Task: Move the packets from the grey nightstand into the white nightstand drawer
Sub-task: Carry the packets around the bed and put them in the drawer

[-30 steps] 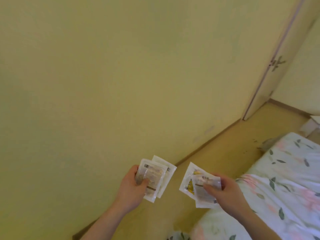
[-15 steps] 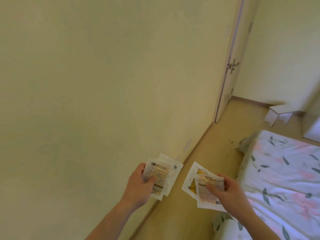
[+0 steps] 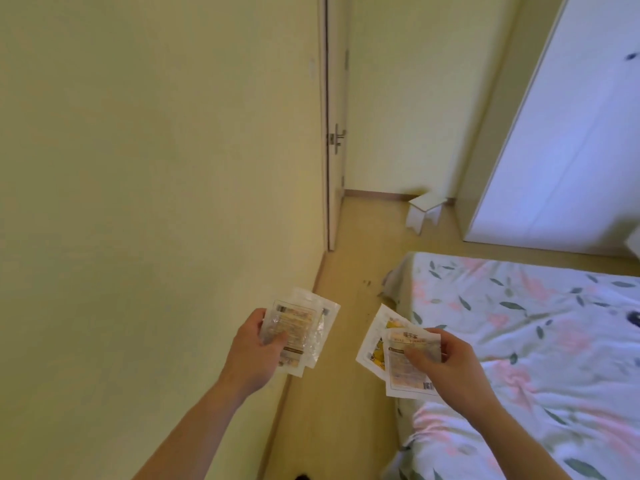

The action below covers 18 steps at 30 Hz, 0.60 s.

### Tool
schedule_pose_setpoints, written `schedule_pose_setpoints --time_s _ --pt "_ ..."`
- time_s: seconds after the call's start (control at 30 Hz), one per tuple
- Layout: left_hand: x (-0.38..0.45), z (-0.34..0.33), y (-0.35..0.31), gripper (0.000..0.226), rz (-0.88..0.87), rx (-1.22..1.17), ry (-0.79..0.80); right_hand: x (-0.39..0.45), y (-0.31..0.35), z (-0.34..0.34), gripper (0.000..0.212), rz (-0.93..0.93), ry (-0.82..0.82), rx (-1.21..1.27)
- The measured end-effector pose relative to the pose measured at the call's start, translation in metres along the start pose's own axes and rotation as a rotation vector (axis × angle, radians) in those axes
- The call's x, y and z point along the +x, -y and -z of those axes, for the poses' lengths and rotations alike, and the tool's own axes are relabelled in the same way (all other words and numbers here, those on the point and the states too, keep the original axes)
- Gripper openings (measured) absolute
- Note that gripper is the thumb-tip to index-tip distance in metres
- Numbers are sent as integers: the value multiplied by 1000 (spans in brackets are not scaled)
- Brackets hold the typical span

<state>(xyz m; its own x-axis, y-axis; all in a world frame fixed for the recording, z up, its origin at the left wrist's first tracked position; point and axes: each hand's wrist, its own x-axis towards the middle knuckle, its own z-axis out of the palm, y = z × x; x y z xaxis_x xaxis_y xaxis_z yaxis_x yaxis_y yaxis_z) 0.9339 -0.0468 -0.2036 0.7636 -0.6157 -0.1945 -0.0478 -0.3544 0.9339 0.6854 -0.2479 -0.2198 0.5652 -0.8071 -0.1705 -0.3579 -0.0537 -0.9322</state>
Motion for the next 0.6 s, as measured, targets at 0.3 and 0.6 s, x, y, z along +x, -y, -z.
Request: schedule_pose_setpoints --time_s 0.3,0.6 --pt "176 -70 -54 22 -60 57 272 80 27 15 14 -104 -295 69" --pt "332 -171 -119 25 -216 103 473 204 8 59 11 -219 -536 136"
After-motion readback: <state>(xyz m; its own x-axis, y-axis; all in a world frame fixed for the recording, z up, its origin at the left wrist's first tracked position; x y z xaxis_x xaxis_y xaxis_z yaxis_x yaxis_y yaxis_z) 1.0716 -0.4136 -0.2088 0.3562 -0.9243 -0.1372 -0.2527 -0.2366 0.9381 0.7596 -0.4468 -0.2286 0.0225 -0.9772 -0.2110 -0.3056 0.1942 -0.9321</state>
